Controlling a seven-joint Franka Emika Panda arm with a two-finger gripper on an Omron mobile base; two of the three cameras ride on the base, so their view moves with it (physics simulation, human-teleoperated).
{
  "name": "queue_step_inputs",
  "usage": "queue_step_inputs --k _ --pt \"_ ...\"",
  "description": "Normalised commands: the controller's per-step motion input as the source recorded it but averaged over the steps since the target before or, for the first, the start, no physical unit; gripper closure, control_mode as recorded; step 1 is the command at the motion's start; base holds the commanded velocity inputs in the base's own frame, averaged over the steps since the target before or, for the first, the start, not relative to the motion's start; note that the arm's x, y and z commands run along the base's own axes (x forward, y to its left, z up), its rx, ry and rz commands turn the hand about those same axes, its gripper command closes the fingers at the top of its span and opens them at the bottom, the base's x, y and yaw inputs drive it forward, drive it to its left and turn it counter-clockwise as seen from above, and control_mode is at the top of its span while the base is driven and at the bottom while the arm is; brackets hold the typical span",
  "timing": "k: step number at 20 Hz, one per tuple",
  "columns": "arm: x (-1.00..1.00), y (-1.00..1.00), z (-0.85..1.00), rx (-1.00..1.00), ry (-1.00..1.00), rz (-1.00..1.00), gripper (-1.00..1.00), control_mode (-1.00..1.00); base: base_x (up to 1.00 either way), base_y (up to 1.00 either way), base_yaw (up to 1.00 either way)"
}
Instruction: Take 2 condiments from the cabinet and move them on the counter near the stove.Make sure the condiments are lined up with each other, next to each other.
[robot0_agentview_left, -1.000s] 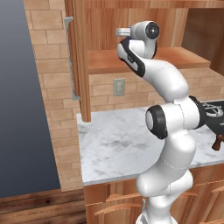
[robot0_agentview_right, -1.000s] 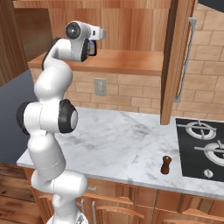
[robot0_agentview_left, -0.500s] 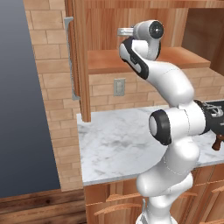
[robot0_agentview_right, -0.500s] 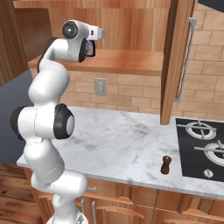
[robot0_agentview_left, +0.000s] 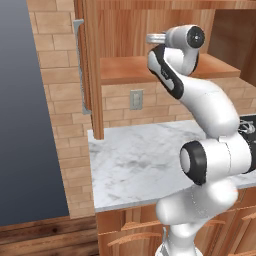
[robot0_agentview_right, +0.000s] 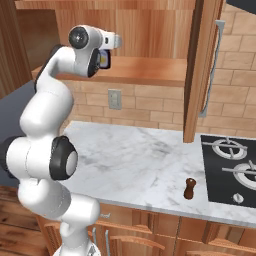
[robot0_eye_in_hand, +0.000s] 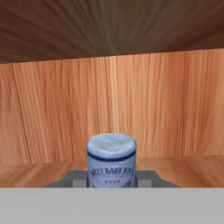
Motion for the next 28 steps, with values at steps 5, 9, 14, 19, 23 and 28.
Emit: queue_step_inputs --k 5,9,14,19,23,28 --pt "-0.98 -0.42 0.0 0.0 -0.02 0.05 1.0 -1.0 0.0 0.0 0.0" --pt "-1.0 -0.44 0.0 -0.01 -0.04 0.1 1.0 -1.0 0.0 0.0 0.0" --pt "-1.0 -0.35 -0.11 -0.07 -0.01 0.11 1.0 -1.0 0.0 0.0 0.0" --pt "-1.0 -0.02 -0.68 -0.24 0.0 0.06 1.0 -1.0 0.0 0.0 0.0" --pt "-0.88 -0.01 -0.76 -0.36 0.0 0.01 1.0 -1.0 0.0 0.0 0.0" --pt "-0.53 -0.15 -0.44 -0.21 0.0 0.01 1.0 -1.0 0.0 0.0 0.0"
